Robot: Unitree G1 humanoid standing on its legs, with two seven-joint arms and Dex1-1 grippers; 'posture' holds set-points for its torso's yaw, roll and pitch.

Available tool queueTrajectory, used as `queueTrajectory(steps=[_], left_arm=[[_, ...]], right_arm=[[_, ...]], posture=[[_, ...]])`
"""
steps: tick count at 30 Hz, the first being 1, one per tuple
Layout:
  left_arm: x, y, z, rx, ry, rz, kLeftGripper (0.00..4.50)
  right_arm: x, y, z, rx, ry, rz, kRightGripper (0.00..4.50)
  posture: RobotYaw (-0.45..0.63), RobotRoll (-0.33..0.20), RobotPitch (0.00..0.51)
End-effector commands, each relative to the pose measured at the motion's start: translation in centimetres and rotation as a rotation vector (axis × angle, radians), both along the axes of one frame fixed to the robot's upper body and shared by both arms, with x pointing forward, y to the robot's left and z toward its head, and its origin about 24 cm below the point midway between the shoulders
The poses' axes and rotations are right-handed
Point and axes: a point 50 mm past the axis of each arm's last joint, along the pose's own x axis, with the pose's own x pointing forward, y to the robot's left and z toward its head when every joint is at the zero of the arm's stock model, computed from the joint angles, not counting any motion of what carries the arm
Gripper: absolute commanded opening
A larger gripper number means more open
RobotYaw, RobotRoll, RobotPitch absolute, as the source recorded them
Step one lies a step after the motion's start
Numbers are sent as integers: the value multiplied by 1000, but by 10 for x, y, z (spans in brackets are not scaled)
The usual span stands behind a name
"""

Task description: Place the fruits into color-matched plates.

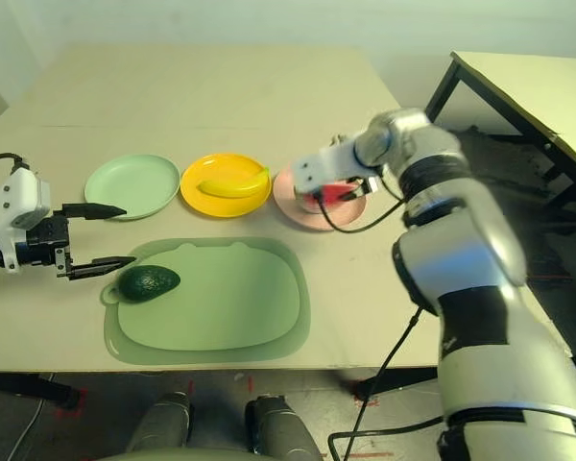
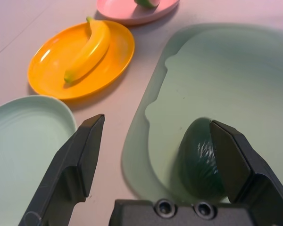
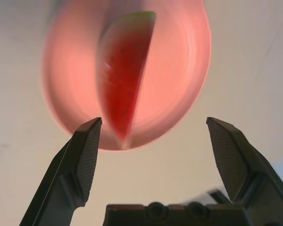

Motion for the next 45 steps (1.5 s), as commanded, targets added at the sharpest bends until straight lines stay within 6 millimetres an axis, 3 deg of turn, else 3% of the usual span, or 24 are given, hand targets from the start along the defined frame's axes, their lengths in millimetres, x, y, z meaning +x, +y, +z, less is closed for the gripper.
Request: queueTrajectory(steps=[1,7,11,15,20,23,45], left_arm=[[-1,0,6,66,21,-51,4500],[-5,-2,10,205,69,-129,4500],[-7,-6,0,322,107,-169,4500],[-7,-8,-9,355,138,-176,4500],[1,-19,-20,406,126,-132,4500],[4,-25,-21,418,120,-101,4500],[4,-44,-38,370,297,6,4500]], right_arm=[[-15,3,14,187,69,29,4473],[-51,25,18,607,127,62,4473],[-92,47,-15,995,299,122,4473],[-127,60,-54,1179,431,163,4473],[-160,69,-101,1214,558,184,4473],[-169,67,-115,1201,601,172,4473],[-174,71,-123,1183,586,183,4473]], posture=[[115,0,93],[93,0,88],[91,0,80],[89,0,73],[97,0,66],[105,0,64],[85,0,64]])
